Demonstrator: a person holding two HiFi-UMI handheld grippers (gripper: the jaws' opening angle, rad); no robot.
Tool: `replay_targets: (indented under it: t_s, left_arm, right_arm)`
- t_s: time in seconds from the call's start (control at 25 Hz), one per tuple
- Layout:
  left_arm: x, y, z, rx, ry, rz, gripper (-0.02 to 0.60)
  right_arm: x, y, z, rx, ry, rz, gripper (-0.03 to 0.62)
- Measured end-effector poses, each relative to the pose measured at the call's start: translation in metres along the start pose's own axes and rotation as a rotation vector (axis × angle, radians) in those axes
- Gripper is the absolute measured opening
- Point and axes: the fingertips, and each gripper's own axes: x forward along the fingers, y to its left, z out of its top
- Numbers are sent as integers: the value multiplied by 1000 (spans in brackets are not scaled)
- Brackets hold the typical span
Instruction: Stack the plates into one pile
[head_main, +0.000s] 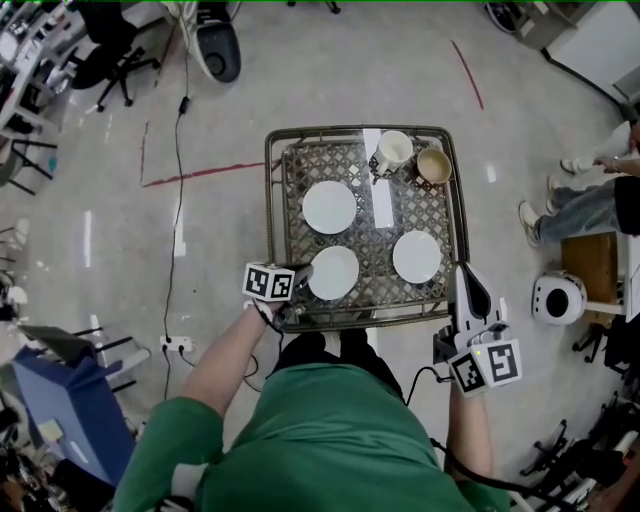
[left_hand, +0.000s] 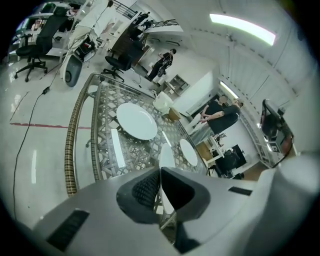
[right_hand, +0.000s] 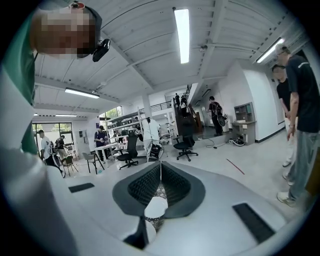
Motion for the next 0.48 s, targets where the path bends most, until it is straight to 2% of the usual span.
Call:
replay_targets:
  t_s: [0.24,0.48]
  left_arm:
    - [-1,-24,24,33,-44,-56,29]
    - [1,-22,58,47,-79,-47,29]
  right_arm:
    - [-4,-5,3,7,-16,-7,23]
    - [-3,-8,8,11,-27,-6,23]
